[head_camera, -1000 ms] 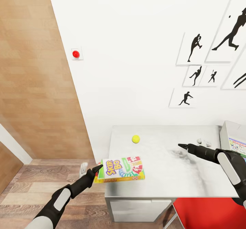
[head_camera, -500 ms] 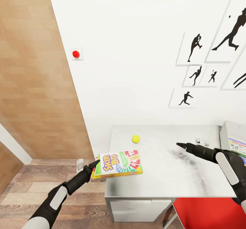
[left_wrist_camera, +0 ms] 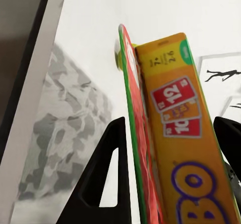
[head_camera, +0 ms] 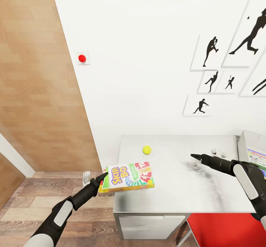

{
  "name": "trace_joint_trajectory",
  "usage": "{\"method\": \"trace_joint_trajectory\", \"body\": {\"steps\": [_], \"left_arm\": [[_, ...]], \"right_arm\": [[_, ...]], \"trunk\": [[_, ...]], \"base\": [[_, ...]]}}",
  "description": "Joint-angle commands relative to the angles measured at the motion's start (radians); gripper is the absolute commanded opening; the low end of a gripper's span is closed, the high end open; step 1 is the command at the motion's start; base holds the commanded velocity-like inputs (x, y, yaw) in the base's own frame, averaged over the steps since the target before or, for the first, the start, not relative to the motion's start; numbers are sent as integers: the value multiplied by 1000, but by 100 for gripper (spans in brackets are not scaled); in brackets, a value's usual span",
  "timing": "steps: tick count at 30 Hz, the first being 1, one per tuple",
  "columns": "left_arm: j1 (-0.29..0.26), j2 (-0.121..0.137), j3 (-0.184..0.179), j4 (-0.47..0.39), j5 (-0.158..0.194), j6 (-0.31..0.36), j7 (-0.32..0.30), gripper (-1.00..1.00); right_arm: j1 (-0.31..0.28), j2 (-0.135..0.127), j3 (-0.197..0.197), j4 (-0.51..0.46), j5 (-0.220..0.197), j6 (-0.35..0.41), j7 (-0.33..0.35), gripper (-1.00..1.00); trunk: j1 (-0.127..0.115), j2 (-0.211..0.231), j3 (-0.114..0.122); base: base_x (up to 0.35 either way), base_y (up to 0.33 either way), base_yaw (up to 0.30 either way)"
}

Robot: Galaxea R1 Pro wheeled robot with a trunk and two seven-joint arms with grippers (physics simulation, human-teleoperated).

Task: Put all the toys in the child's room - the three board games (two on the bed and one on the table), the two jigsaw puzzles on the table, and the tennis ball on the table - inside the toy box on the table in the child's room.

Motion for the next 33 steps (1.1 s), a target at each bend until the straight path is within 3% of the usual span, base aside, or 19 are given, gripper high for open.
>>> {"method": "trace_joint_trajectory", "body": {"steps": [1,25,33], "left_arm": [[-1,0,1,0,5,8,-1,-100],[-5,-1,0,-6,3,8,-2,-100],[-18,-6,-3,-27,-1,7,-25,-100]], "right_arm": [[-1,0,-2,0,3,5,5,100],[-1,1,-3,0,2,8,5,100],[2,3,-4,-19,-1,17,50,100]], "trunk": [[1,-2,-2],[1,-2,-2],[1,-2,-2]], "base": [[0,0,0],[0,0,0],[0,0,0]]}}
